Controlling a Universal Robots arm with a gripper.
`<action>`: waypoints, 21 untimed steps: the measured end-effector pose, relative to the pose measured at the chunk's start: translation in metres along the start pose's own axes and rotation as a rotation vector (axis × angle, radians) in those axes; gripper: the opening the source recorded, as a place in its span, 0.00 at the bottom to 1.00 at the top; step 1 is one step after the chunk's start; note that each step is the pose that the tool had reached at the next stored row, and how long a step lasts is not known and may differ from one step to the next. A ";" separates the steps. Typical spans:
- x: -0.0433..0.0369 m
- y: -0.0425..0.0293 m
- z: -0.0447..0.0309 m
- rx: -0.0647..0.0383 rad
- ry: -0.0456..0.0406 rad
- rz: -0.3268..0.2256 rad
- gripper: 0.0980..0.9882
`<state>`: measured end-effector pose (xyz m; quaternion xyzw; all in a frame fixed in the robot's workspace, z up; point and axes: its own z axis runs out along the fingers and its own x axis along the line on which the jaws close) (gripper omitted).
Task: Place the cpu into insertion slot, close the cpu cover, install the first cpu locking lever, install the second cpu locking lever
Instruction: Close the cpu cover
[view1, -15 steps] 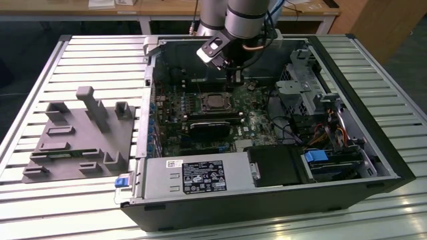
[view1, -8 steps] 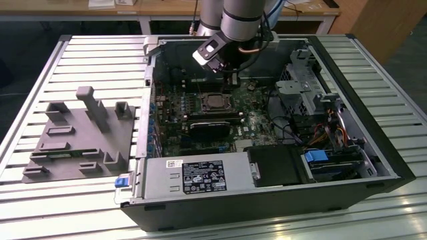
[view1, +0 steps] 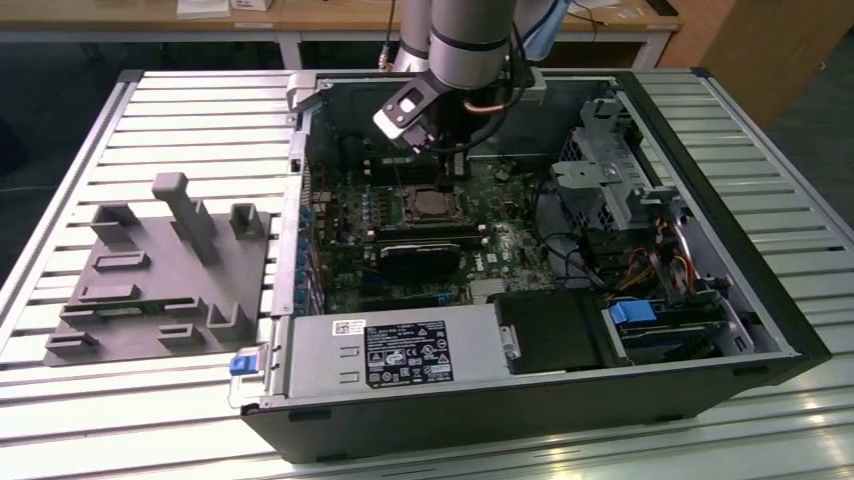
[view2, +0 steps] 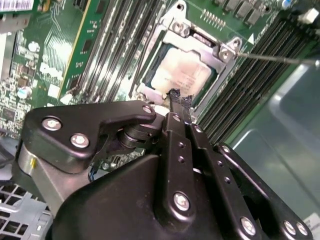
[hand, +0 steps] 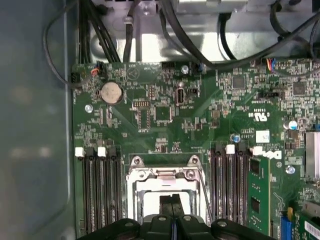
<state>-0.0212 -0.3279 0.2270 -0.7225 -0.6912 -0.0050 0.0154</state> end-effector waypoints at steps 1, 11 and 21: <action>-0.0006 -0.0016 0.0007 -0.001 0.0002 0.000 0.00; -0.0024 -0.0117 0.0032 -0.004 0.0011 -0.001 0.00; -0.0024 -0.0117 0.0034 0.001 -0.0020 -0.157 0.00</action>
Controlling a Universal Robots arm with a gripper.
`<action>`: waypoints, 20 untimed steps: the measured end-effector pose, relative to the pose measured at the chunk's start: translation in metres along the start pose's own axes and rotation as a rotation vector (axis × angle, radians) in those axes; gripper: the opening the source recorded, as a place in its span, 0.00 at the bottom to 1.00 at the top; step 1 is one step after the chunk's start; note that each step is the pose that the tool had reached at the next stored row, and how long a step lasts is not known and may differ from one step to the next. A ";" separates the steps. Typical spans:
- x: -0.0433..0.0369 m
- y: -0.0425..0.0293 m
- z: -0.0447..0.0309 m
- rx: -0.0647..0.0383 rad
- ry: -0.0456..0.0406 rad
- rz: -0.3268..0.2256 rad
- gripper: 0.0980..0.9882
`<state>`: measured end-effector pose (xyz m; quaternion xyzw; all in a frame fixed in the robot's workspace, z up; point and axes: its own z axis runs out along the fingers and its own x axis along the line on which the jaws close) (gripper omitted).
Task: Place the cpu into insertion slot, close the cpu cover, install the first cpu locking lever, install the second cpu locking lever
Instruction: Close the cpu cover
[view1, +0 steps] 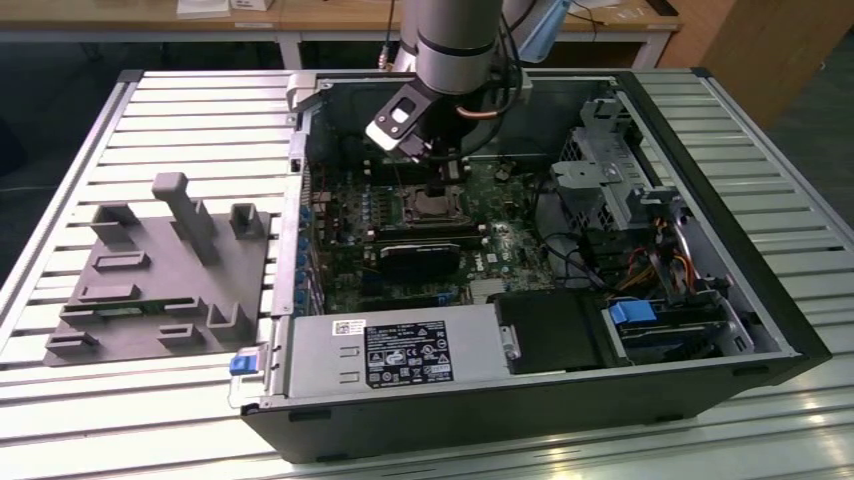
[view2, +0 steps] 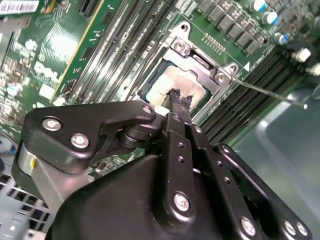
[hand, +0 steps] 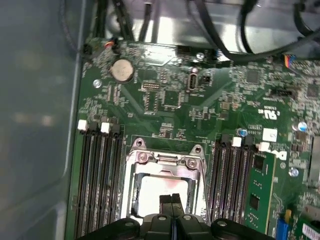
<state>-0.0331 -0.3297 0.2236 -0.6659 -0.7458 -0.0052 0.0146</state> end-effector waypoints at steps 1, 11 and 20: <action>0.0000 0.0000 0.0000 0.000 -0.0004 -0.016 0.00; 0.0000 0.0000 0.0009 0.006 -0.0023 -0.194 0.00; 0.0000 0.0000 0.0026 0.010 -0.0042 -0.358 0.00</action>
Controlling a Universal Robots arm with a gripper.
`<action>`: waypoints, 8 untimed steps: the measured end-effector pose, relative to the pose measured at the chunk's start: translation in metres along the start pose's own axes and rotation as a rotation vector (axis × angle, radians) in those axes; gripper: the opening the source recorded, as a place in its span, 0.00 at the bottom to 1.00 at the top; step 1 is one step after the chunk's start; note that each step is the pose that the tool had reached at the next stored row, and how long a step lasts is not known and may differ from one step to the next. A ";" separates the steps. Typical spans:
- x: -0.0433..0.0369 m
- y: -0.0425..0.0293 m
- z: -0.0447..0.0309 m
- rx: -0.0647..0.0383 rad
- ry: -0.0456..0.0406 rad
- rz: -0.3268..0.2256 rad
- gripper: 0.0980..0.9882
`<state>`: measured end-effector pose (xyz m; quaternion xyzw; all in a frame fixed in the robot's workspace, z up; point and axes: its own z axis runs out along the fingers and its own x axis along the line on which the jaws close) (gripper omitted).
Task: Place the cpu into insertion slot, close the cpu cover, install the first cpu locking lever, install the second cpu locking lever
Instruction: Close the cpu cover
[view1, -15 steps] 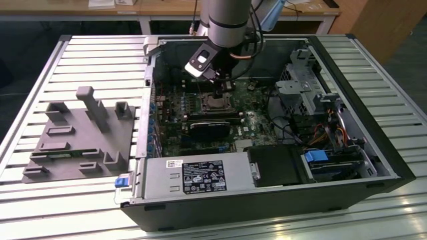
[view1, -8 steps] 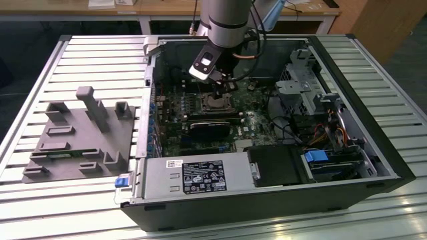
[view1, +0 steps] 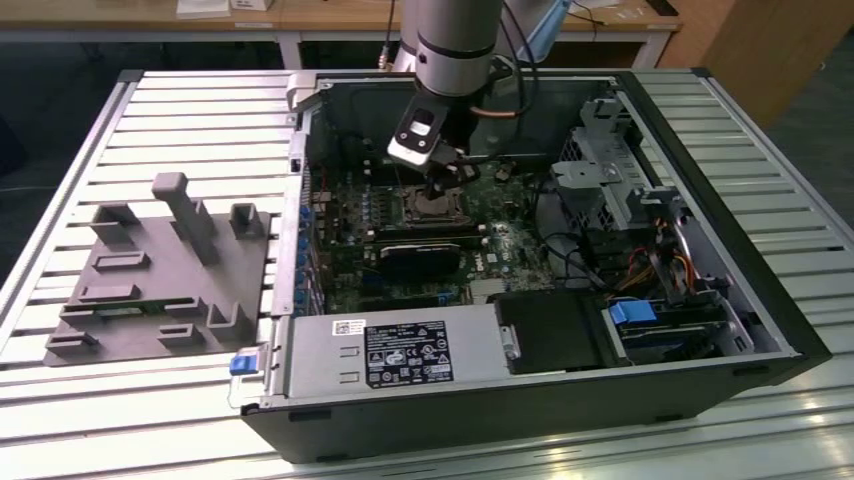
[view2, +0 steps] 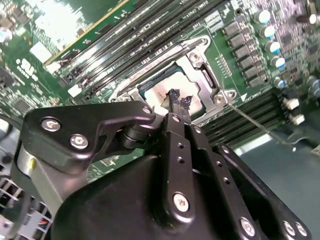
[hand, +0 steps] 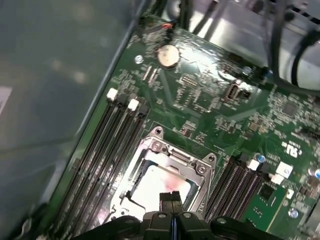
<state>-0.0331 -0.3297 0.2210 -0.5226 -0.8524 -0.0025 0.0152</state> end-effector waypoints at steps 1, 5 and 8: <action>0.0000 0.0000 0.0002 0.001 -0.0002 -0.018 0.00; 0.0000 0.0000 0.0009 0.003 -0.0011 -0.092 0.00; -0.0001 0.0000 0.0016 0.005 -0.0025 -0.146 0.00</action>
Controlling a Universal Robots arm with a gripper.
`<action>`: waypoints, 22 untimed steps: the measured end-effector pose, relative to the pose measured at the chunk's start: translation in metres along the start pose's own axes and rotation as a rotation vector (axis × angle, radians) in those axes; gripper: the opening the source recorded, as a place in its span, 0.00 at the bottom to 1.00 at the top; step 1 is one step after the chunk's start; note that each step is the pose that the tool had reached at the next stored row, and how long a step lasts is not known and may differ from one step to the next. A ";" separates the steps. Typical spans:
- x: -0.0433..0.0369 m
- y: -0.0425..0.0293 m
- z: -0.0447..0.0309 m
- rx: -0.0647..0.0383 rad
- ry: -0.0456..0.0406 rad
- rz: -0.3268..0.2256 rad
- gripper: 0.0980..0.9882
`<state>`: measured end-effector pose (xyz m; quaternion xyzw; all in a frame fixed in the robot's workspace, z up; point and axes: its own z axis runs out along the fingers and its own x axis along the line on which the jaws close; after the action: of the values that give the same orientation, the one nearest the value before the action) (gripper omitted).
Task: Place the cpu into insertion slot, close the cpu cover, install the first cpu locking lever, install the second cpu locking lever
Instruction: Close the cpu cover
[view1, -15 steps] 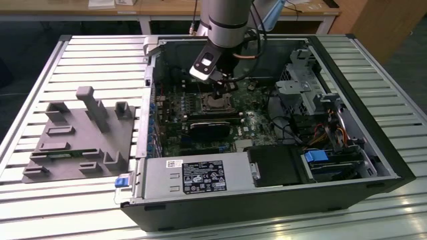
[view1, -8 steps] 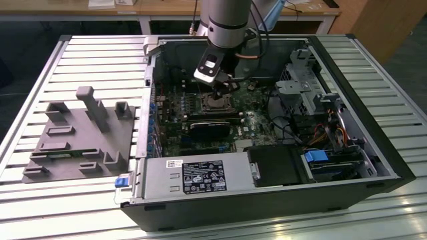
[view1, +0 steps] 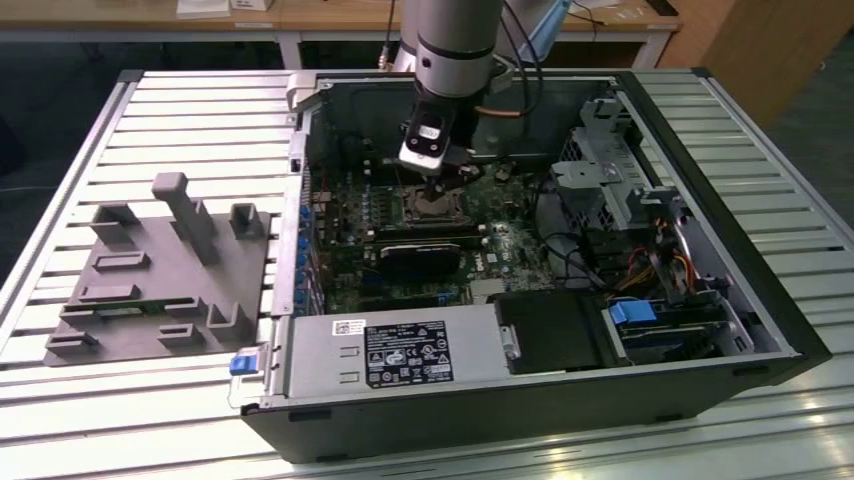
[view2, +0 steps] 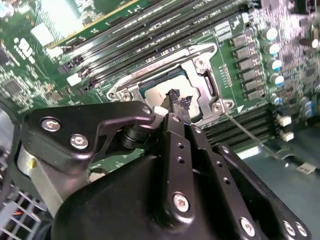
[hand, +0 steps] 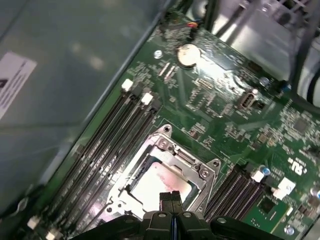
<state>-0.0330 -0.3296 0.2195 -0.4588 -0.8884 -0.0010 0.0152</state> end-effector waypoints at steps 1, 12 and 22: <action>0.0000 0.0000 0.0002 0.001 -0.0004 -0.018 0.00; -0.0001 0.0000 0.0024 0.008 -0.0048 -0.218 0.00; -0.0001 0.0000 0.0036 0.013 -0.0077 -0.394 0.00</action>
<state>-0.0331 -0.3297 0.2159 -0.2759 -0.9611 0.0035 0.0142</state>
